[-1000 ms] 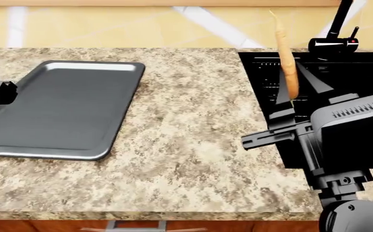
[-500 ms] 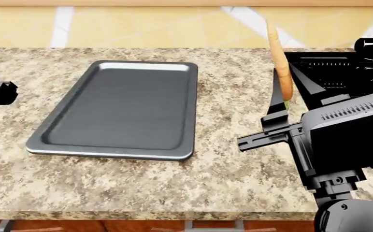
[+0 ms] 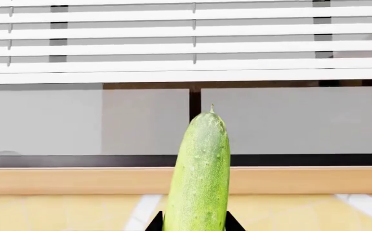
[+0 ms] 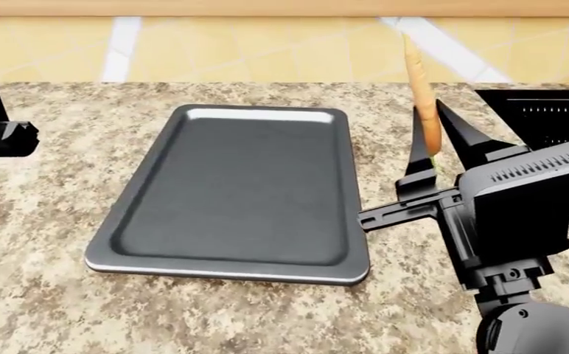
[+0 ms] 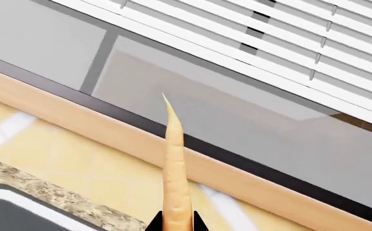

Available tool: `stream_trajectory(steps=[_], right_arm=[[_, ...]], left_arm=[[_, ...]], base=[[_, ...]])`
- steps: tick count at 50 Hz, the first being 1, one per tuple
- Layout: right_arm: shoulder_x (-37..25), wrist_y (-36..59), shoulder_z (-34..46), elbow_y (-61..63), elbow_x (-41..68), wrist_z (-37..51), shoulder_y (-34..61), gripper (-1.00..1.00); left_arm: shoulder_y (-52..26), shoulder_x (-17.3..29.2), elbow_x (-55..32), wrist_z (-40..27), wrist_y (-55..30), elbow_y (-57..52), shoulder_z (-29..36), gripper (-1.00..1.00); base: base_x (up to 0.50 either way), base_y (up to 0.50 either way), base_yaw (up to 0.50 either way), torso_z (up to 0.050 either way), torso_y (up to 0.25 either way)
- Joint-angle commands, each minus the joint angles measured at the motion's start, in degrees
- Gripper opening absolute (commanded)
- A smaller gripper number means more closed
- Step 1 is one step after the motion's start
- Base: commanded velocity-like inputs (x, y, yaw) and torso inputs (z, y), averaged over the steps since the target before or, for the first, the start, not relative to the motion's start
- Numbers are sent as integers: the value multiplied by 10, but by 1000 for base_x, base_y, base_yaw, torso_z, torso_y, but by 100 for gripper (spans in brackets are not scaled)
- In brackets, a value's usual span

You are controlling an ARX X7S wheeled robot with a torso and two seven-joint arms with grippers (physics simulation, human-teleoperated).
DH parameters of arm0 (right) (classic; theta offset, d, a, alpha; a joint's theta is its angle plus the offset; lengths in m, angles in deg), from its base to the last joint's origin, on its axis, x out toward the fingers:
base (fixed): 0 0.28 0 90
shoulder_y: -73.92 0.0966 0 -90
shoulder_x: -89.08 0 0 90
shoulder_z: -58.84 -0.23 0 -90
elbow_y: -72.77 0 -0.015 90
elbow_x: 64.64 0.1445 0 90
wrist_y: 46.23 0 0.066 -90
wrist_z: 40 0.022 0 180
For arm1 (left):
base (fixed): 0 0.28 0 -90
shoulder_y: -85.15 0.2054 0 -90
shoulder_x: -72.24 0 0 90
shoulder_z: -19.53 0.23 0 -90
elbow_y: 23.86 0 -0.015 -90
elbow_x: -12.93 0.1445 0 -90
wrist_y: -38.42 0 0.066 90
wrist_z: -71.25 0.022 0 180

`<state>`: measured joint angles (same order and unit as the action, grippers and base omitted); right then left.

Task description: Place the two vegetables and bowl onto the tray for setting up a vegetable dip station.

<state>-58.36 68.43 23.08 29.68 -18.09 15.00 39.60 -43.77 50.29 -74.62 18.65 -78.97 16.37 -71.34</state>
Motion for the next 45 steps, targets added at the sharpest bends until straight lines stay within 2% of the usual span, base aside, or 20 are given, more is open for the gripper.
stream_trajectory(steps=[1, 7, 9, 13, 21, 26, 32, 36, 45], right_arm=[[-4, -42, -19, -5, 19, -9, -11, -100], [-14, -30, -29, 17, 54, -5, 4, -100], [-13, -10, -24, 27, 60, -4, 13, -100], [-16, 3, -25, 41, 74, -1, 23, -100], [-9, 35, -23, 58, 105, -3, 52, -100], [-4, 45, -19, 57, 109, -10, 59, -100], [-3, 29, -20, 48, 105, -21, 50, -100], [-5, 28, -20, 46, 103, -21, 49, -100], [-6, 18, -23, 42, 100, -22, 44, -100]], left_arm=[[-60, -16, -10, -5, -24, 10, 40, -100], [-185, -50, -58, -11, -96, 38, 118, -100], [-262, -69, -104, -19, -142, 63, 158, -100], [-366, -98, -175, -33, -201, 116, 208, -100], [-461, -156, -227, -17, -259, 232, 268, -100], [-521, -198, -206, -1, -319, 312, 322, -100], [-550, -240, -162, 61, -386, 381, 382, -100], [-547, -255, -139, 82, -394, 408, 399, -100], [-547, -260, -103, 110, -449, 414, 450, -100]], base=[[0, 0, 0, 0, 0], [0, 0, 0, 0, 0], [0, 0, 0, 0, 0], [0, 0, 0, 5, 0], [0, 0, 0, 0, 0], [0, 0, 0, 0, 0], [0, 0, 0, 0, 0], [0, 0, 0, 0, 2], [0, 0, 0, 0, 0]])
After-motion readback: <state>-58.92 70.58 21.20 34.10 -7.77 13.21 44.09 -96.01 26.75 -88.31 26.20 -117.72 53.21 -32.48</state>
